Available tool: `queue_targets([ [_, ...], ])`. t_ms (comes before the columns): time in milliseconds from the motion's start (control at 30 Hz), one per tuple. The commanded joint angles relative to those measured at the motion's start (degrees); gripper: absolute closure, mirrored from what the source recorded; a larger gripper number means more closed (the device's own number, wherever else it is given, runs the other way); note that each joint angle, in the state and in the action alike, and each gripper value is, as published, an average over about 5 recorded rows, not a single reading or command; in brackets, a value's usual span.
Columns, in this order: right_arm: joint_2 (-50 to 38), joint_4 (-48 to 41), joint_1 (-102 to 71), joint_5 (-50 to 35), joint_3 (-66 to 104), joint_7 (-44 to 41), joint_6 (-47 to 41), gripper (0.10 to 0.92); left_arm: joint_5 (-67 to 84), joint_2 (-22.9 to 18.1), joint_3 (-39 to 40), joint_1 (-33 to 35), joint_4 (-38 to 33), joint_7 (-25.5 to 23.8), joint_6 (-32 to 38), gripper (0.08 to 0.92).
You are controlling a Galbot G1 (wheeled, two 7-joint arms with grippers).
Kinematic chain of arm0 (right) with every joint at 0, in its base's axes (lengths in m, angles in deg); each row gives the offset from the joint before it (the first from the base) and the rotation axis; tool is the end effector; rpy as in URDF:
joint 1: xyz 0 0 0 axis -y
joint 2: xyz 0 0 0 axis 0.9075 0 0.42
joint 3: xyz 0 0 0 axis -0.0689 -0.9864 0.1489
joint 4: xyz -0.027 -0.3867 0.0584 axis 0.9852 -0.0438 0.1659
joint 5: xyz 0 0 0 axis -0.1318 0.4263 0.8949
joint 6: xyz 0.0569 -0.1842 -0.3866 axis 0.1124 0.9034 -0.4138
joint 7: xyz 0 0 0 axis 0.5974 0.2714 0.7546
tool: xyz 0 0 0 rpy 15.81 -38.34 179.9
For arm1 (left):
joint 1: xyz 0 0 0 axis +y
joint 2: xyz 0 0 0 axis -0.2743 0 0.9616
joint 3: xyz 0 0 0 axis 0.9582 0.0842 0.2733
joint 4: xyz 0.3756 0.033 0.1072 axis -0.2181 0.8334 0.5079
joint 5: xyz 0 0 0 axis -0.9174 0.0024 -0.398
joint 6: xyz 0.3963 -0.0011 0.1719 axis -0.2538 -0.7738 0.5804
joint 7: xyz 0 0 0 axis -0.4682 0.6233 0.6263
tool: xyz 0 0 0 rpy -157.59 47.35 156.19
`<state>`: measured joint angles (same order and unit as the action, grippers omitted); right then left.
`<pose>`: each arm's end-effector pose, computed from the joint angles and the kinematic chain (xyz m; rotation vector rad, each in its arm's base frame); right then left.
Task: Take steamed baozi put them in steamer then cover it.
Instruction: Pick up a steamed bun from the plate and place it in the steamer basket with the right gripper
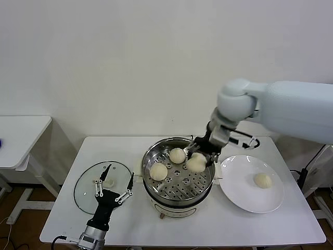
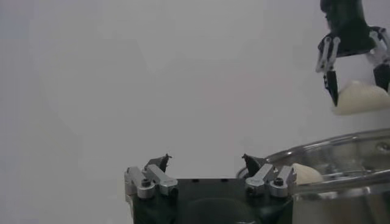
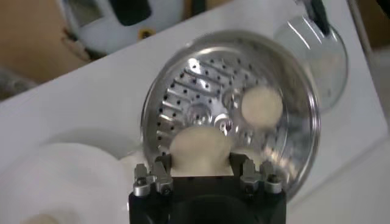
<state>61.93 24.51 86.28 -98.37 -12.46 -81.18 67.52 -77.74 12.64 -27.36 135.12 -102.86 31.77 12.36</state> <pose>0.5302 0.0990 -0.0099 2.1714 -0.4576 2.2047 0.2346 0.0302 -0.3978 0.3402 2.8317 0.3706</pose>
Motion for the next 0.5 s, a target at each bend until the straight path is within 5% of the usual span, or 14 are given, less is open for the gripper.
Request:
queue_targets([
  [33,6.69,3.04,-4.34,11.41,1.68,1.2,7.62,0.364,0.06,-0.1,-0.07,-0.05,0.14,0.03,0.0,0.177],
  [500,8.99,-0.89,-12.83,19.69,4.66,1.48,11.94,0.352,0.16,-0.18,-0.62,0.05,0.54,0.06,0.18,0.177],
])
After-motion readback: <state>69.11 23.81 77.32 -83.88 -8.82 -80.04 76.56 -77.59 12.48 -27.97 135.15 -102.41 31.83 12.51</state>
